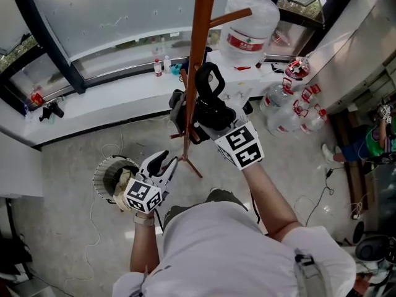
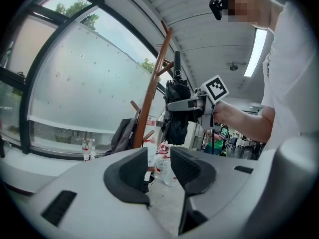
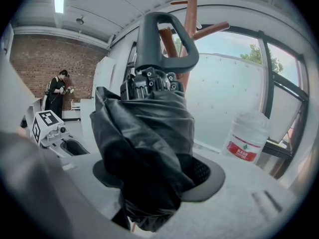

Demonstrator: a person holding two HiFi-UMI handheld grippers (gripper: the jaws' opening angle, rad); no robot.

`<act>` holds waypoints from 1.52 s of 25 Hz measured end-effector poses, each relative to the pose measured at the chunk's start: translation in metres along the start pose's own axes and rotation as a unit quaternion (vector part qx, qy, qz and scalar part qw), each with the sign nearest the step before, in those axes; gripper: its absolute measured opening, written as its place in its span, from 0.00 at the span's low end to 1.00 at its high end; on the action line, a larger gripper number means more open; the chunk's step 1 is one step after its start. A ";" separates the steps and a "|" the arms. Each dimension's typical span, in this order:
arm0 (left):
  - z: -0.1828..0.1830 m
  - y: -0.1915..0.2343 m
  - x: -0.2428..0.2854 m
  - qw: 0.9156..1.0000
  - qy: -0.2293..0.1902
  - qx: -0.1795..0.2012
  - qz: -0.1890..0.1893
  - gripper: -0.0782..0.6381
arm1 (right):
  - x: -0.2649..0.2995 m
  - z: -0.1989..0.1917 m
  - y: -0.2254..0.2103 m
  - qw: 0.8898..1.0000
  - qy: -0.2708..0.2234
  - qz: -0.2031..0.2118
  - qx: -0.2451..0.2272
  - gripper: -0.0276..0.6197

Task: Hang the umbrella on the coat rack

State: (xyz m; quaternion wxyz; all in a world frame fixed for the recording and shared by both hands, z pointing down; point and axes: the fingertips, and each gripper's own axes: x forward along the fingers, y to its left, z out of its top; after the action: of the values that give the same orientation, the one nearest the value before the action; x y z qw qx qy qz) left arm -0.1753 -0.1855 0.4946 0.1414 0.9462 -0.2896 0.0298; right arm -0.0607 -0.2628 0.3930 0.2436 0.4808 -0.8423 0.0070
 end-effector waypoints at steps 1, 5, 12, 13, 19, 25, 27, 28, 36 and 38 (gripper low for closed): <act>-0.001 0.001 -0.001 1.000 -0.001 -0.001 0.004 0.28 | 0.003 -0.001 0.000 1.000 0.001 0.002 -0.003 0.48; -0.005 0.002 -0.001 1.000 -0.006 -0.006 0.022 0.28 | 0.012 -0.003 -0.001 1.000 0.003 0.017 -0.010 0.48; -0.015 0.002 -0.007 0.998 -0.007 -0.020 0.056 0.28 | 0.026 -0.007 -0.006 0.999 0.001 0.036 -0.009 0.48; -0.017 0.002 -0.009 0.998 -0.008 -0.023 0.062 0.28 | 0.028 -0.008 -0.006 0.999 0.002 0.038 -0.009 0.48; -0.028 -0.001 -0.016 0.995 -0.007 -0.035 0.089 0.28 | 0.037 -0.016 -0.006 0.999 0.003 0.051 0.000 0.48; -0.038 -0.003 -0.021 0.992 -0.008 -0.049 0.113 0.28 | 0.049 -0.024 -0.009 0.999 0.002 0.053 0.001 0.48; -0.043 -0.004 -0.025 0.991 -0.007 -0.055 0.123 0.28 | 0.053 -0.026 -0.008 0.999 -0.001 0.052 0.004 0.48; -0.046 -0.004 -0.028 0.990 -0.007 -0.057 0.128 0.28 | 0.054 -0.026 -0.008 0.999 -0.004 0.052 0.005 0.48; -0.055 -0.004 -0.040 0.984 -0.009 -0.071 0.163 0.28 | 0.070 -0.030 -0.005 0.998 -0.015 0.065 0.017 0.50; -0.057 -0.003 -0.043 0.982 -0.011 -0.072 0.174 0.28 | 0.073 -0.029 -0.002 0.997 -0.022 0.067 0.017 0.50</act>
State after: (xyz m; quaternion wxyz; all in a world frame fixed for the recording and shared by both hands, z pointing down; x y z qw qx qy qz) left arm -0.2079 -0.1434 0.5426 0.1986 0.8691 -0.4524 0.0223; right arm -0.0774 -0.3154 0.4485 0.2152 0.4273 -0.8777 0.0270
